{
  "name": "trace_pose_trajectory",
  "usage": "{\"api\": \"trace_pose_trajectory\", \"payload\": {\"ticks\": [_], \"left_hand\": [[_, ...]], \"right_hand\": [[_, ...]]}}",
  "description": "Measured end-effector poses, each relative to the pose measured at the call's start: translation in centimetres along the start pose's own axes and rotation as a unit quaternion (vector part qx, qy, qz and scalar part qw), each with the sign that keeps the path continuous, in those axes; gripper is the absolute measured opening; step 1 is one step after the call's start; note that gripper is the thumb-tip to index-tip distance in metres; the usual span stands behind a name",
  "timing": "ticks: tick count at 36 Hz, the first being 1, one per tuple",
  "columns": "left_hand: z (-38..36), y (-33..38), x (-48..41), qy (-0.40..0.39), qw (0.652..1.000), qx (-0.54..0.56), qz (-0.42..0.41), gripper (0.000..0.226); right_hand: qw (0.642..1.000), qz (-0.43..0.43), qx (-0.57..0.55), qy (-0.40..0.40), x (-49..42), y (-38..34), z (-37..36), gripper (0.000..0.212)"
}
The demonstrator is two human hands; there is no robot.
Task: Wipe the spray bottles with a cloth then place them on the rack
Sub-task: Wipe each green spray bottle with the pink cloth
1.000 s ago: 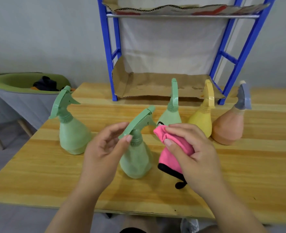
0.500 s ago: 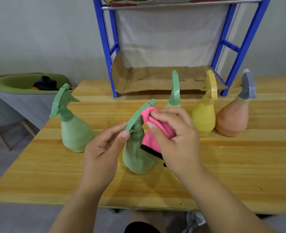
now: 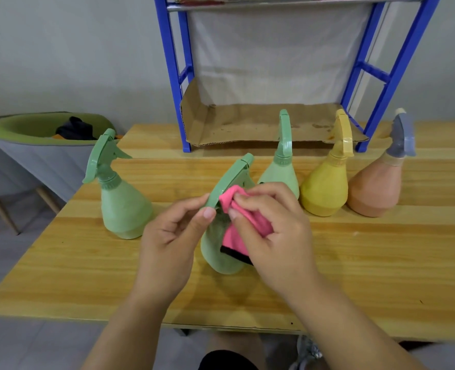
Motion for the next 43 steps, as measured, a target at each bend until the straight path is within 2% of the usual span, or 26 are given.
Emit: {"api": "trace_pose_trajectory", "payload": {"ticks": [3, 6, 12, 20, 25, 32, 35, 43], "left_hand": [[0.3, -0.1, -0.1, -0.001, 1.0, 0.006, 0.002, 0.033], [0.2, -0.1, -0.1, -0.005, 1.0, 0.008, 0.008, 0.04], [-0.3, 0.0, 0.0, 0.011, 1.0, 0.015, 0.006, 0.026], [-0.1, 0.1, 0.0, 0.014, 1.0, -0.006, 0.011, 0.019], [-0.4, 0.3, 0.1, 0.006, 1.0, -0.02, 0.008, 0.014], [-0.6, -0.1, -0.2, -0.013, 0.999, -0.037, 0.003, 0.019], [-0.6, -0.3, -0.4, 0.008, 0.998, -0.06, -0.007, 0.022], [-0.5, -0.6, -0.7, 0.023, 0.997, -0.067, -0.007, 0.019]], "right_hand": [[0.999, 0.04, 0.003, -0.029, 0.7, -0.7, -0.7, 0.011], [0.998, 0.045, 0.009, -0.033, 0.7, -0.5, -0.6, 0.01], [0.997, -0.073, -0.016, -0.007, -0.2, 1.8, 0.4, 0.013], [0.998, 0.013, -0.013, -0.054, 0.6, 0.5, -0.4, 0.011], [0.992, -0.125, -0.021, -0.02, -1.5, 2.9, 0.7, 0.014], [0.995, -0.102, -0.012, -0.012, -1.9, 2.6, 0.9, 0.013], [0.996, -0.084, -0.006, -0.017, -1.4, 2.5, 0.6, 0.014], [0.978, -0.197, 0.018, -0.062, -1.5, 4.6, 0.7, 0.013]]}}
Point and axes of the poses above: each hand's wrist, its own x-axis away from the middle knuckle, its own z-axis out of the back of the hand, y = z × x, the point moved 6 cm from there along -x, towards the middle knuckle, and after that the axes turned 5 degrees about x, right-handed, at the moved point
